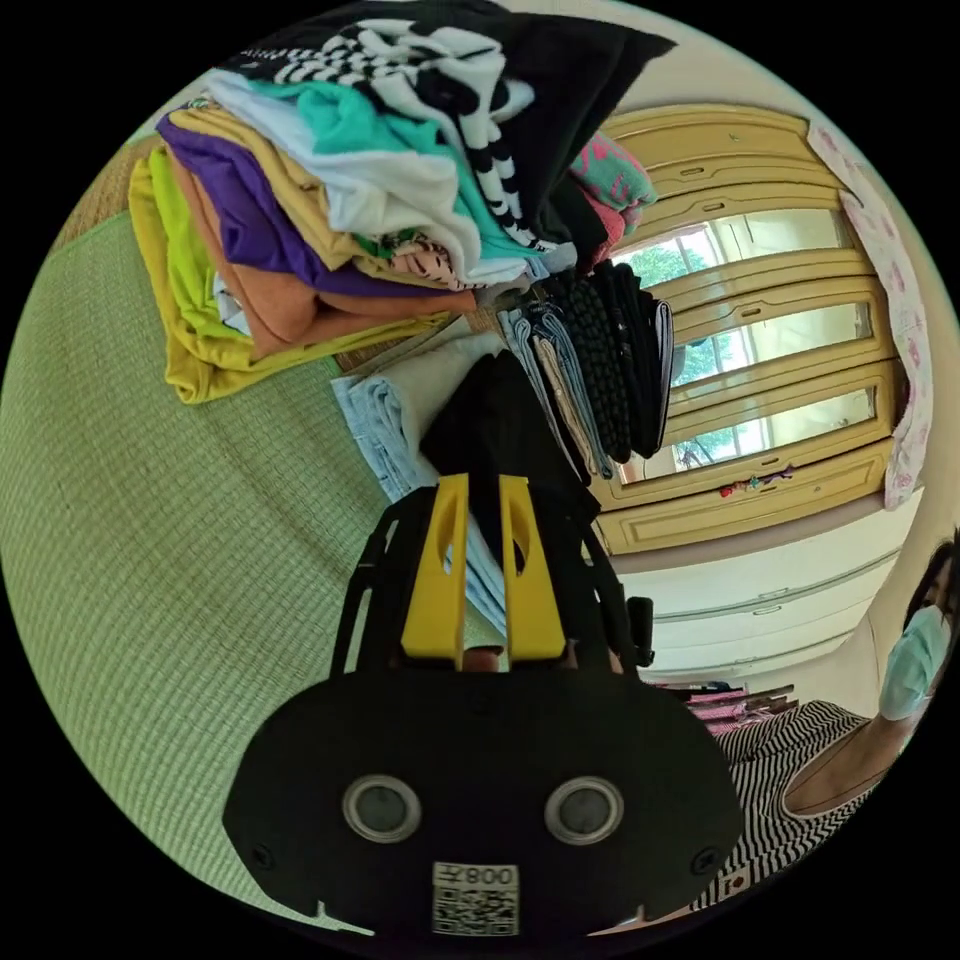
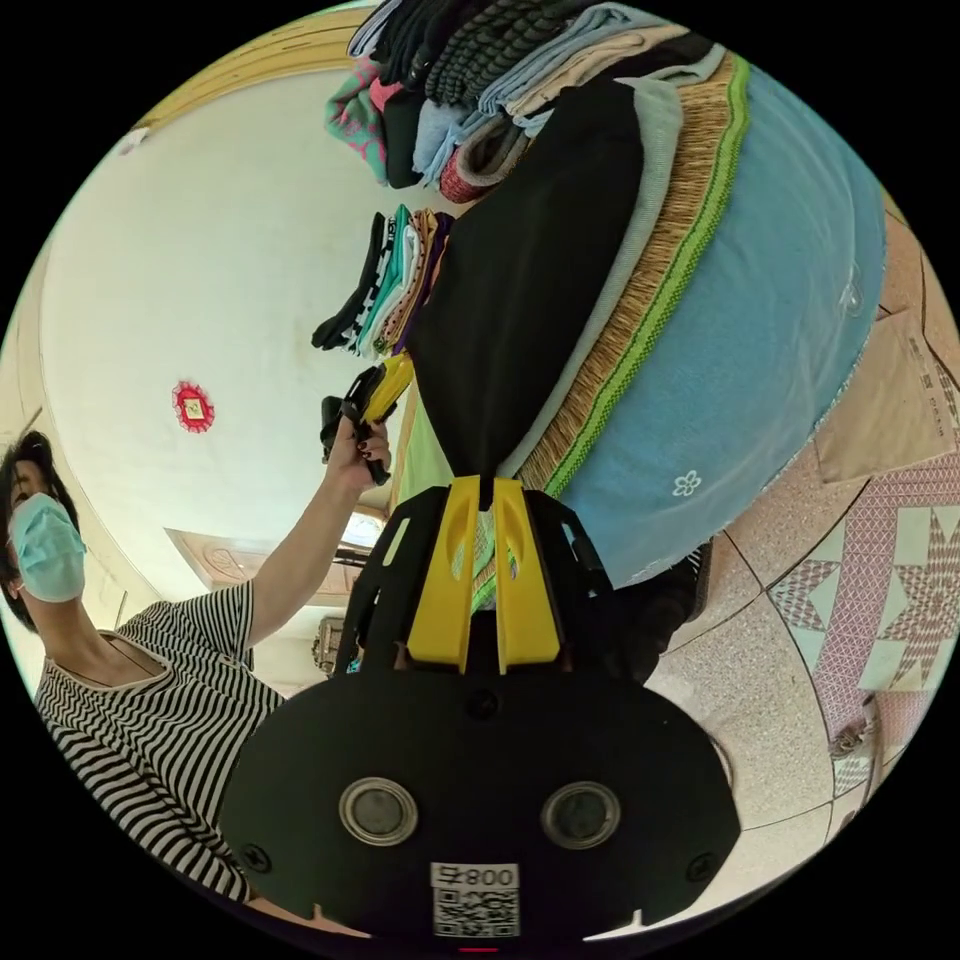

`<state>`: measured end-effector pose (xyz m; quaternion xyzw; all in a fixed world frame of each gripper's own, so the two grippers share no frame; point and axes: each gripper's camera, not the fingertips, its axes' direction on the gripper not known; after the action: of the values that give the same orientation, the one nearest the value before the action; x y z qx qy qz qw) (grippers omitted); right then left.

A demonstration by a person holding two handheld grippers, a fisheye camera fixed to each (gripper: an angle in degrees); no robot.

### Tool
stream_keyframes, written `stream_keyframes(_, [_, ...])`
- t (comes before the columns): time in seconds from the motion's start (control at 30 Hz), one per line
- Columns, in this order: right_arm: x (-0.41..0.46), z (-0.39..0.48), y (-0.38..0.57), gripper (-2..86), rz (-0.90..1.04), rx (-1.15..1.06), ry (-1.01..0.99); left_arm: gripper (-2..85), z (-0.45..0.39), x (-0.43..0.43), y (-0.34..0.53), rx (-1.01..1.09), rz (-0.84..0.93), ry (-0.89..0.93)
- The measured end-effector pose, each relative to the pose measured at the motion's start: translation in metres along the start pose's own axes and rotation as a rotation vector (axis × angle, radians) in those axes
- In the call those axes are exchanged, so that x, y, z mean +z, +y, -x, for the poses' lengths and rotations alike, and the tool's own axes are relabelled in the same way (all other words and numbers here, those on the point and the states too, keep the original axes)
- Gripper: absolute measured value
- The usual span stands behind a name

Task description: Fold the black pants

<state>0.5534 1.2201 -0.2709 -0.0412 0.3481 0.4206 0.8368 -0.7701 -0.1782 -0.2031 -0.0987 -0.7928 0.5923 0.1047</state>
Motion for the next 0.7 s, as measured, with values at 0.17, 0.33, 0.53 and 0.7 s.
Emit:
stream_keyframes(0.17, [-0.026, 0.008, -0.005, 0.2, -0.079, -0.034, 0.029, 2.4, -0.054, 0.005, -0.024, 0.116, -0.054, -0.011])
stream_keyframes(0.33, [-0.023, 0.064, -0.055, 0.0, -0.103, -0.268, 0.189, 0.5, -0.097, 0.047, -0.061, 0.182, 0.071, -0.226])
stream_keyframes(0.53, [0.039, 0.119, -0.154, 0.0, -0.091, -0.5, 0.485, 0.0, -0.135, 0.072, -0.084, 0.271, 0.114, -0.373])
stream_keyframes(0.7, [0.103, 0.128, -0.22, 0.0, 0.019, -0.525, 0.759, 0.0, -0.158, 0.087, -0.093, 0.322, 0.139, -0.423])
